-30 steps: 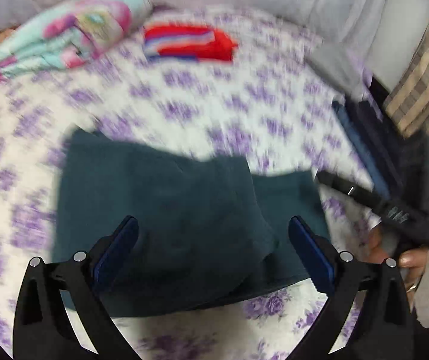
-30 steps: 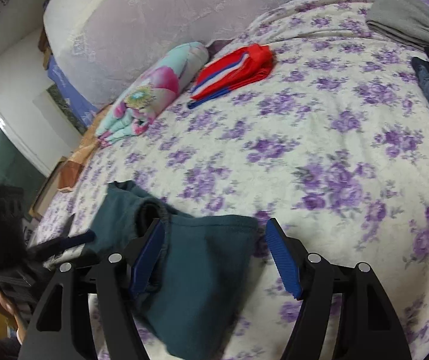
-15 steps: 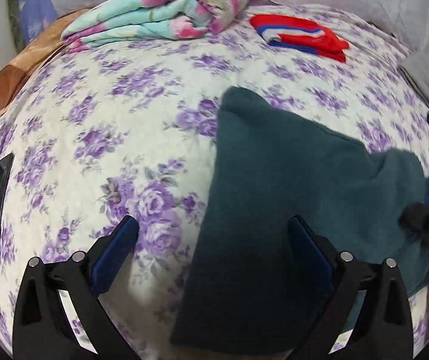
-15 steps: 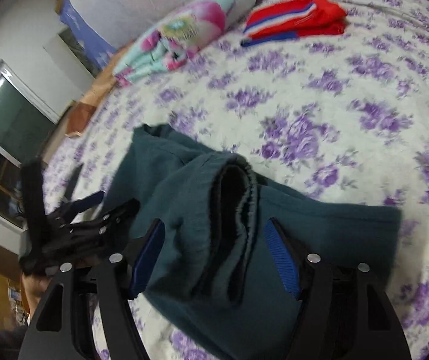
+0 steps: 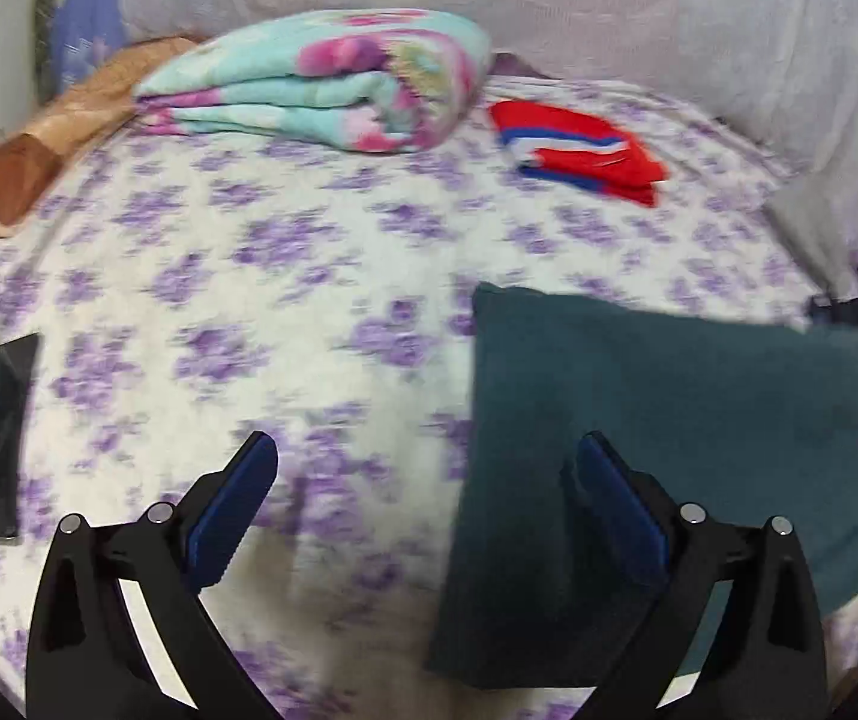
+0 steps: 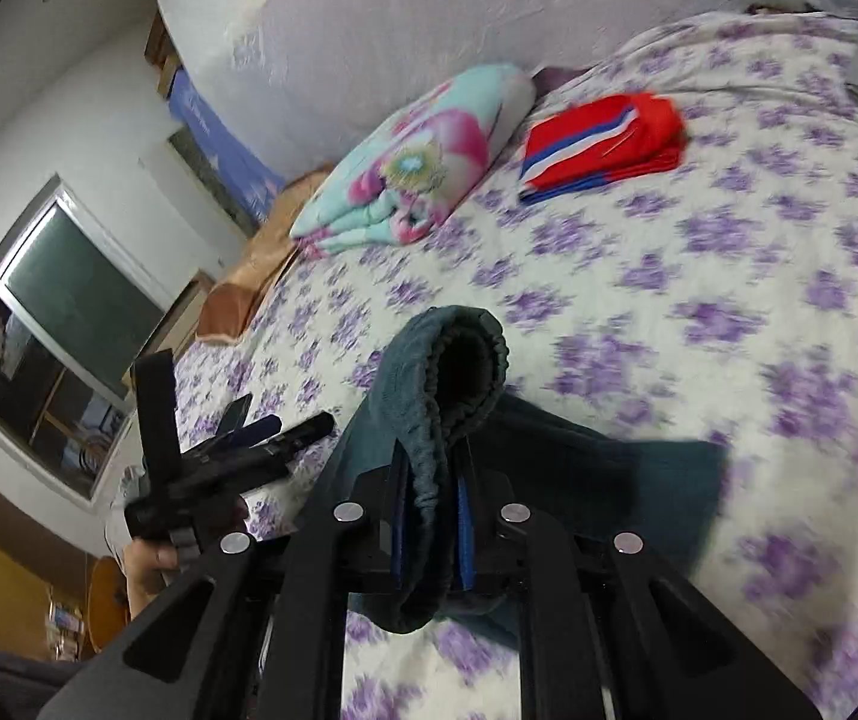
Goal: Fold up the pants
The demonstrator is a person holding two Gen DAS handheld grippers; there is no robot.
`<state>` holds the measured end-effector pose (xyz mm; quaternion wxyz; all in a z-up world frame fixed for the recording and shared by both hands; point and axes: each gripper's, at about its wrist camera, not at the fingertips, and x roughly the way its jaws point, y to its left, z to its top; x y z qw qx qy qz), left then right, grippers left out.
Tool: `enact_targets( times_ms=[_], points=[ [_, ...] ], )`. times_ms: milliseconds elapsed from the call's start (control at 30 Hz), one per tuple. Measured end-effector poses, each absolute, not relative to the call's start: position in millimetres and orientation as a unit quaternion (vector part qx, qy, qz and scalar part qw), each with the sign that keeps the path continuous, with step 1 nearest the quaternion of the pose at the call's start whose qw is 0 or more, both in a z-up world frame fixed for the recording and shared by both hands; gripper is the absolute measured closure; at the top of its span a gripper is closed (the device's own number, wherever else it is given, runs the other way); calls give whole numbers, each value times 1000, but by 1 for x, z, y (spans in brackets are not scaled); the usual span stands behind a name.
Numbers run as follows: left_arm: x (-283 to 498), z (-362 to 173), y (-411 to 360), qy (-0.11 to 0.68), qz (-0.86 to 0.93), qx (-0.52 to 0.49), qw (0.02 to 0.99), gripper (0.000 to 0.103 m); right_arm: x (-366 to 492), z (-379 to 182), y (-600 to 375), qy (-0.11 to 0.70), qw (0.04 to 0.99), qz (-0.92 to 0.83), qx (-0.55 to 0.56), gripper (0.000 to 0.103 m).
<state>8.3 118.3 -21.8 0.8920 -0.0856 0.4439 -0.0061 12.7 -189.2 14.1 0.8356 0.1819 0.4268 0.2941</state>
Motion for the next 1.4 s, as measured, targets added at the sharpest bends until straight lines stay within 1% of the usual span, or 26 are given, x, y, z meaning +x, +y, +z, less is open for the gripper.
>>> enact_targets(
  times_ms=[33,100,133,167,200,233,300,333,467,500,533,567,633,667,700,767,833,867,900,1033,1100,1133,1167,1333,1400],
  points=[
    [11,-24,115,451,-16,-90,888,5,14,4,-196,440,833,278,187,89],
    [22,-41,101,478,-13,-78,875,5,22,-27,-212,479,825,226,198,85],
    [29,-55,90,492,-13,-60,868,5,27,-42,-218,494,826,195,191,79],
    [33,-64,82,500,-18,-47,865,5,31,-58,-220,506,833,156,164,64],
    [37,-76,73,509,-17,-26,860,4,31,-65,-221,506,839,136,150,55],
    [39,-81,68,508,-13,-11,861,4,27,-63,-221,497,844,142,143,53],
    [39,-75,68,502,-9,-11,865,5,16,-49,-215,473,860,157,111,52],
    [39,-69,71,502,-9,-16,865,5,9,-37,-214,451,873,159,95,52],
    [38,-53,82,483,8,-4,876,5,8,-21,-214,426,883,173,98,53],
    [39,-50,85,481,6,-7,877,5,7,-21,-207,433,875,195,95,55],
    [39,-49,87,482,6,-13,876,5,3,-23,-203,440,866,217,91,62],
    [37,-51,88,489,4,-22,872,5,0,-26,-194,450,860,229,77,65],
    [31,-61,89,511,-9,-30,859,5,-5,-39,-184,462,866,192,24,66],
    [27,-67,88,519,-16,-29,854,5,-8,-44,-186,465,867,178,9,68],
    [22,-69,88,518,-19,-24,855,5,-10,-49,-189,464,868,175,4,68],
    [10,-72,86,501,-23,-2,865,5,-17,-48,-202,461,867,186,30,68],
    [6,-72,87,500,-19,-3,866,5,-22,-43,-211,455,863,211,66,64],
    [5,-70,89,502,-18,-10,865,5,-27,-40,-217,449,860,225,84,60],
    [4,-68,91,505,-19,-18,863,5,-31,-38,-223,448,859,229,95,59],
    [-3,-62,93,509,-31,-44,859,5,-46,-43,-222,454,862,217,61,59],
    [-9,-61,88,510,-45,-45,858,6,-48,-47,-216,455,861,220,52,62],
    [-11,-62,85,509,-52,-43,858,6,-48,-49,-212,453,863,218,44,67],
    [-12,-63,83,509,-55,-41,858,6,-47,-50,-209,450,865,218,39,68],
    [-8,-75,78,519,-42,-36,853,5,-40,-51,-196,435,876,209,11,70],
    [-8,-74,78,519,-42,-35,853,5,-38,-52,-192,437,874,213,3,79]
  ],
)
